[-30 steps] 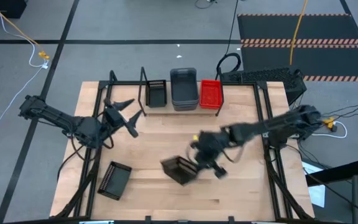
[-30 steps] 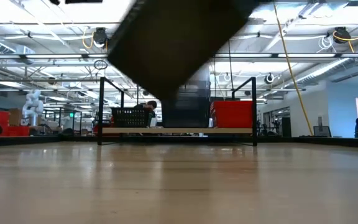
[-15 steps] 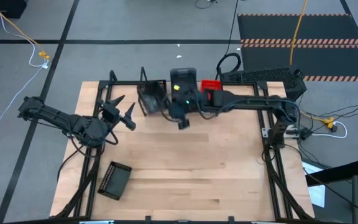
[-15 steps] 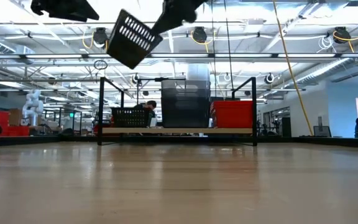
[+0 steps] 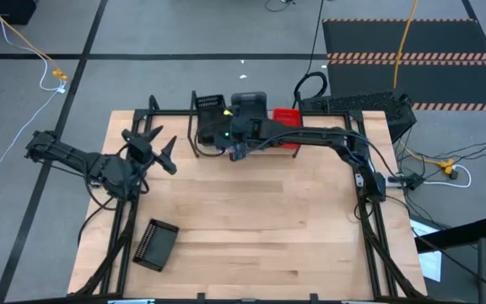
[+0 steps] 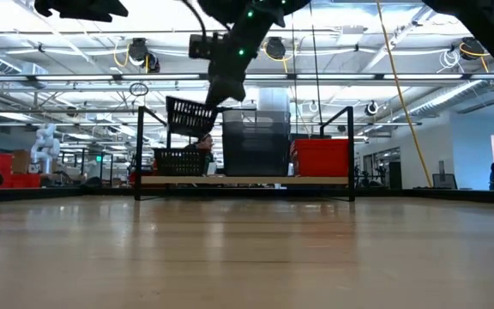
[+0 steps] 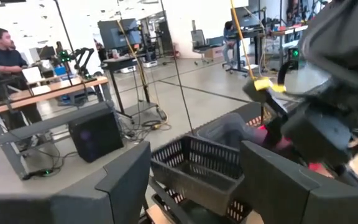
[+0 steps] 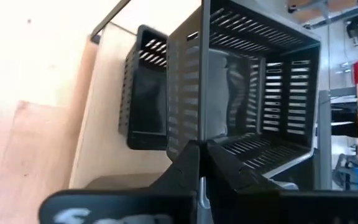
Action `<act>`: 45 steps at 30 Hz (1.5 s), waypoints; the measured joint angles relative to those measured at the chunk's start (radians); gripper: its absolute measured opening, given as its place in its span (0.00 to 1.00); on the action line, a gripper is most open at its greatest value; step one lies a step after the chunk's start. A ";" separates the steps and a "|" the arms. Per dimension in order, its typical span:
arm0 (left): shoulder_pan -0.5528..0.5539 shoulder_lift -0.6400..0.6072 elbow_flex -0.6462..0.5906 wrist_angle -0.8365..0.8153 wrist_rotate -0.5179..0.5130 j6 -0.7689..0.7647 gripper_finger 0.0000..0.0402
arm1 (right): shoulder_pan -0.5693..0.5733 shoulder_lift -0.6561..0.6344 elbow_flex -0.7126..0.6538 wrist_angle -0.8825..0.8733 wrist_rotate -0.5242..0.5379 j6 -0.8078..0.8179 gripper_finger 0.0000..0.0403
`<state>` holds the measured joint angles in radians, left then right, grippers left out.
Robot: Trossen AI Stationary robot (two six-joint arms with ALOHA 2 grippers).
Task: Stack baskets on shelf by color
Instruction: Stack the right black bin on top of the other black bin on the shelf
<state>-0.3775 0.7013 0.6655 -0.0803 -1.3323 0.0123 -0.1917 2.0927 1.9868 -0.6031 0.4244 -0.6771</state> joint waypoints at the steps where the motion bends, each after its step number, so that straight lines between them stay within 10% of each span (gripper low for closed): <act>1: 0.000 -0.003 0.000 0.002 0.000 0.011 0.62 | 0.002 0.006 0.000 -0.001 0.000 0.003 0.00; 21: 0.046 -0.042 0.000 -0.006 -0.005 0.144 0.62 | 0.056 0.120 -0.003 0.178 0.202 0.063 0.00; 45: 0.098 -0.041 0.000 -0.069 -0.005 0.092 0.62 | 0.054 0.131 -0.003 0.070 0.093 0.095 0.07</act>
<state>-0.2798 0.6607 0.6655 -0.1490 -1.3373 0.1046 -0.1375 2.2240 1.9839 -0.5335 0.5177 -0.5824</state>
